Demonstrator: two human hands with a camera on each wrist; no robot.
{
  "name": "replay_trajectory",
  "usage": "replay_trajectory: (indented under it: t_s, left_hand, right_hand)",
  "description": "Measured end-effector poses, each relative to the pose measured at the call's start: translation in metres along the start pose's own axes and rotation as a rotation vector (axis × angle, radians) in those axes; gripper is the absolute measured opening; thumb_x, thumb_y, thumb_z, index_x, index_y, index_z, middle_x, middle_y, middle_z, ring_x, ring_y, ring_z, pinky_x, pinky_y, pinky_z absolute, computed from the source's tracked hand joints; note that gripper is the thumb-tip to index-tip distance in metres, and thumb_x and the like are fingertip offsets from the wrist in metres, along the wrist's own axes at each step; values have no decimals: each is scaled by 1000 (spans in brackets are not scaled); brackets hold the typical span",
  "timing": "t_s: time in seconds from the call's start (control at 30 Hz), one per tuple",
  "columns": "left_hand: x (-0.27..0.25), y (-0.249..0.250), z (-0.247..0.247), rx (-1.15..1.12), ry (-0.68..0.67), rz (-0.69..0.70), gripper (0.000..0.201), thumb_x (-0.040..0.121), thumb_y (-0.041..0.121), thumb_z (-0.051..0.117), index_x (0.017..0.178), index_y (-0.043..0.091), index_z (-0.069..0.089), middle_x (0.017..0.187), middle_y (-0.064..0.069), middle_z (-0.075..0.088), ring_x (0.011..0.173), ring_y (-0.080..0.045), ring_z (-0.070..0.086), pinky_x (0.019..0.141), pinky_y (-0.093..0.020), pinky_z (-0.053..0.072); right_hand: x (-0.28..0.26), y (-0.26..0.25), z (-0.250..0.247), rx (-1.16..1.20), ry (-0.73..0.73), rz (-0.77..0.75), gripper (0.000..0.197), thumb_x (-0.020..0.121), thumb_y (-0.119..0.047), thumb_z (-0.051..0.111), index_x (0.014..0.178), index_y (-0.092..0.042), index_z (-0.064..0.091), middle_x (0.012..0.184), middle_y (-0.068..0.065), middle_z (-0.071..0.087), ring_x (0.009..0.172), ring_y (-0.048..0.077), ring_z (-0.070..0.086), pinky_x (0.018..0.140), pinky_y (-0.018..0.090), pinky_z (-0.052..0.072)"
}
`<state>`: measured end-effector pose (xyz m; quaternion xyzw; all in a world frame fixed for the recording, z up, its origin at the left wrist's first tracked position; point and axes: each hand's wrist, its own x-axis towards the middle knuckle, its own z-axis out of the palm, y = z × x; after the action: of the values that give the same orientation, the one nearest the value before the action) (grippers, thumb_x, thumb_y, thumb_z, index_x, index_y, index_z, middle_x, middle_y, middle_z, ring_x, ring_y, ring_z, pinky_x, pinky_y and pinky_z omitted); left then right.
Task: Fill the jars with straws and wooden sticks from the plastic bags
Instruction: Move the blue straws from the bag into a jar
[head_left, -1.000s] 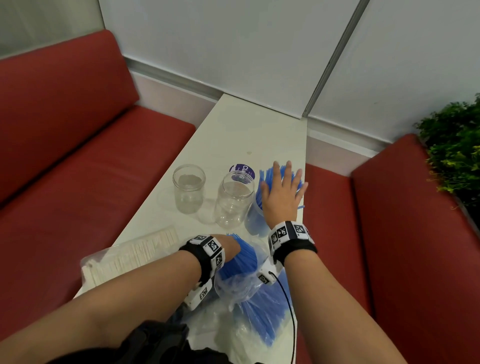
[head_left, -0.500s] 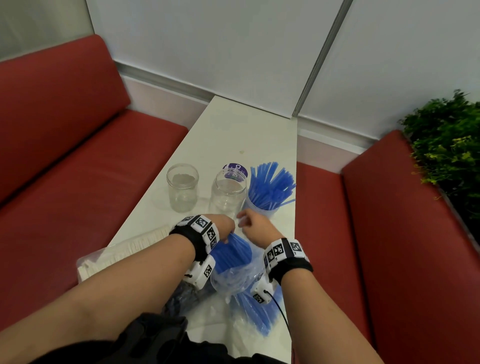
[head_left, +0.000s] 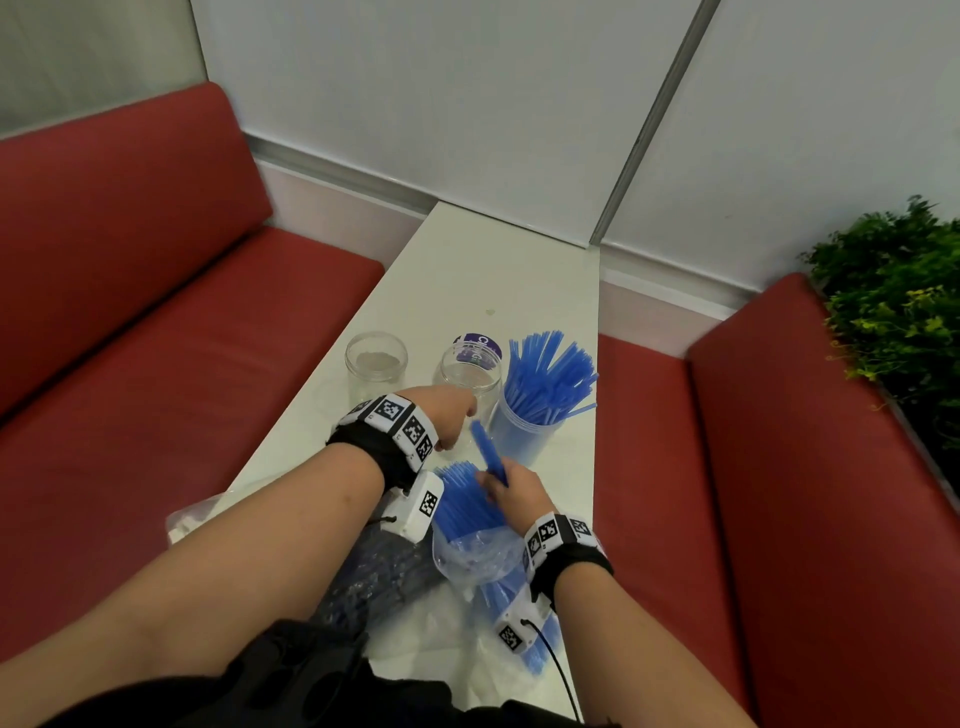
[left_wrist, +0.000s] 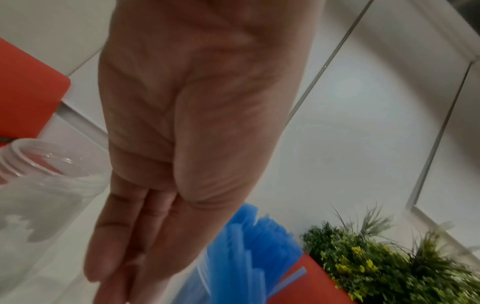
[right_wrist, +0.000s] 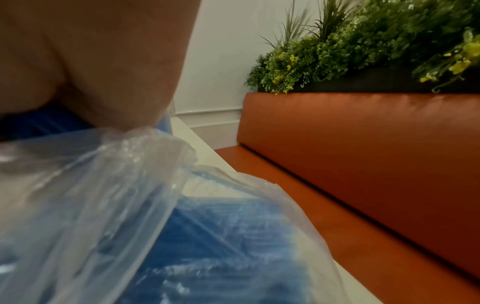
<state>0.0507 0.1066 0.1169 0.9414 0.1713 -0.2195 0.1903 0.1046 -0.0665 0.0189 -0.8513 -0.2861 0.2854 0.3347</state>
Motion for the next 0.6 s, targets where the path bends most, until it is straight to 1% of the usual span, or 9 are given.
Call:
replay_trajectory:
  t_s: [0.03,0.1,0.13,0.2,0.27,0.33,0.43,0.53,0.6]
  left_hand:
    - [0,-3,-2,-6,31,-20,65,83,2,68,141,16,43,99,-6,67,76,-18,62,59,-25,46]
    - [1,-8,-3,-69,49,-42,57,86,6,67,139,14,46,87,-2,62,72,-18,63,62,-27,50]
    - [2,-10,-2,-108,34,-41,53,88,8,66,137,13,48,81,1,60,70,-18,64,64,-28,52]
    - [4,-10,3,-188,-23,0,44,89,9,64,132,11,55,87,-2,68,76,-19,70,73,-32,58]
    - [7,-6,13,-323,-93,69,38,90,6,59,128,9,59,99,-12,72,83,-22,72,78,-33,59]
    - [9,-2,24,-480,-147,109,35,92,0,52,126,3,59,101,-16,71,78,-22,70,74,-32,57]
    - [12,1,39,-672,-171,91,30,97,-1,44,123,-3,58,96,-16,65,72,-21,65,72,-31,56]
    - [14,0,49,-836,-153,51,24,100,5,44,117,-3,59,93,-17,66,73,-22,67,63,-25,54]
    - [16,1,55,-980,-93,-2,22,102,11,43,109,1,60,89,-14,65,75,-25,66,64,-27,54]
  right_hand:
    - [0,-3,-3,67,42,-20,15,101,-26,58,90,-16,57,75,8,58,70,20,52,70,29,50]
    - [0,-10,-11,172,119,-69,17,103,-25,56,87,-22,56,68,0,55,63,13,50,57,12,42]
    - [1,-14,-16,207,156,-89,16,103,-24,56,88,-23,56,68,-4,54,62,10,49,56,10,42]
    - [3,-22,-24,277,222,-120,10,103,-24,56,94,-22,57,70,-9,54,63,5,50,59,11,42]
    - [3,-32,-34,353,287,-144,8,104,-25,56,97,-19,57,72,-11,54,64,3,51,64,17,44]
    - [4,-42,-45,416,343,-154,10,104,-25,56,98,-17,57,73,-10,55,63,5,51,63,18,44]
    - [3,-60,-62,515,367,-184,14,104,-25,56,98,-13,55,70,-4,52,60,10,47,59,21,43]
    - [1,-83,-78,616,360,-225,14,103,-23,57,94,-13,53,61,-4,46,55,10,43,57,28,42]
    - [-1,-100,-89,679,367,-279,13,103,-22,58,95,-13,53,58,-6,45,53,11,42,55,28,42]
